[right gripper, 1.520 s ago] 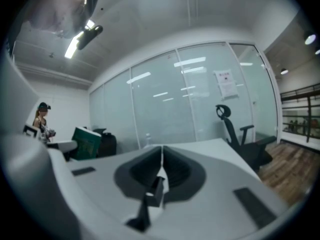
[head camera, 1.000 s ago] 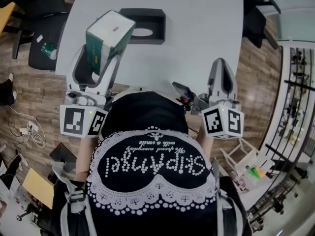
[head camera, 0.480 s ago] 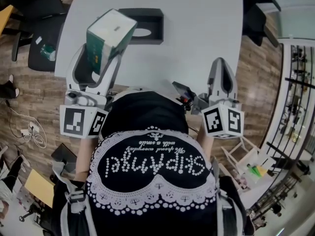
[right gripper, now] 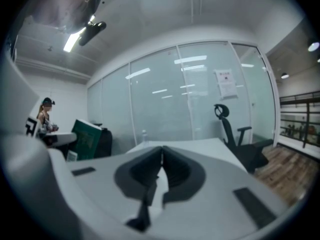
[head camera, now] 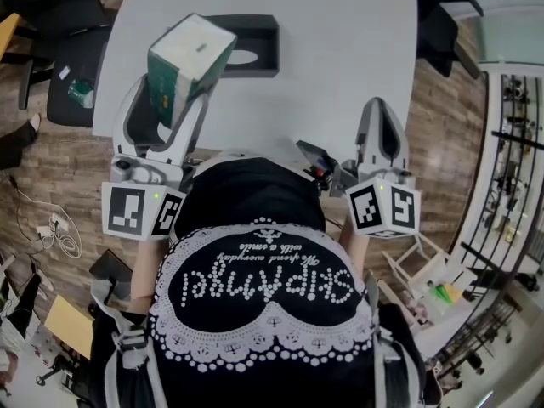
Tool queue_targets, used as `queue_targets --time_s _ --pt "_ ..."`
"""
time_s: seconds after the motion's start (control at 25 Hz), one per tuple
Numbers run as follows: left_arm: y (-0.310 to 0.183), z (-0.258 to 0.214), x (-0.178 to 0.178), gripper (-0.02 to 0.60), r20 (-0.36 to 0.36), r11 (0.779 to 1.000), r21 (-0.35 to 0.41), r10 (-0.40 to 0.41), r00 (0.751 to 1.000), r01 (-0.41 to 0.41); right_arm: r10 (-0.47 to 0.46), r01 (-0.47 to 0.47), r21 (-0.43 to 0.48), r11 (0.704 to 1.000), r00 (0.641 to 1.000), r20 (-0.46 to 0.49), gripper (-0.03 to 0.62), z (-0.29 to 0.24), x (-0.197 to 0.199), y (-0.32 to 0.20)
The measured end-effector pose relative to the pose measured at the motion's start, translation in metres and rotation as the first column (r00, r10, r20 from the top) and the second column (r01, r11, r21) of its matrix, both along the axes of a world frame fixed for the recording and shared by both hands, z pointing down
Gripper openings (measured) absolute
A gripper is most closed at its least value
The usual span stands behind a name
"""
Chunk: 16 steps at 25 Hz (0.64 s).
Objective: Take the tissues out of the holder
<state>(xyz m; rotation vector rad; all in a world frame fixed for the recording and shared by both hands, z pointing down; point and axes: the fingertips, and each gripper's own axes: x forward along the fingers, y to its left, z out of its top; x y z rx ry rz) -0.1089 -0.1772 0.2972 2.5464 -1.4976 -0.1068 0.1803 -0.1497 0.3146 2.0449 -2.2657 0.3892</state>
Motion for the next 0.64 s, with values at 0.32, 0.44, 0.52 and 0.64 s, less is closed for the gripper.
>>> queue_targets --time_s 0.32,0.44,0.52,0.64 --pt "0.0024 -0.0018 -0.0034 0.349 -0.002 1.0 0.008 -0.002 1.0 0.002 -0.013 0.013 -0.004 1.0 1.0 -0.003 0.032 0.0026 -0.004 0.0014" --pt "0.0024 -0.0021 -0.0047 0.349 -0.001 1.0 0.008 -0.003 1.0 0.003 -0.017 0.017 -0.008 1.0 1.0 -0.004 0.032 0.0035 -0.0062 0.0004" --pt "0.0029 -0.0026 -0.0056 0.349 -0.002 1.0 0.009 -0.003 1.0 0.003 -0.018 0.018 -0.007 1.0 1.0 -0.004 0.032 0.0031 -0.0074 0.0005" --pt "0.0038 -0.0033 -0.006 0.349 -0.001 1.0 0.01 -0.002 1.0 0.002 -0.018 0.018 -0.005 1.0 1.0 -0.006 0.032 0.0022 -0.0076 0.001"
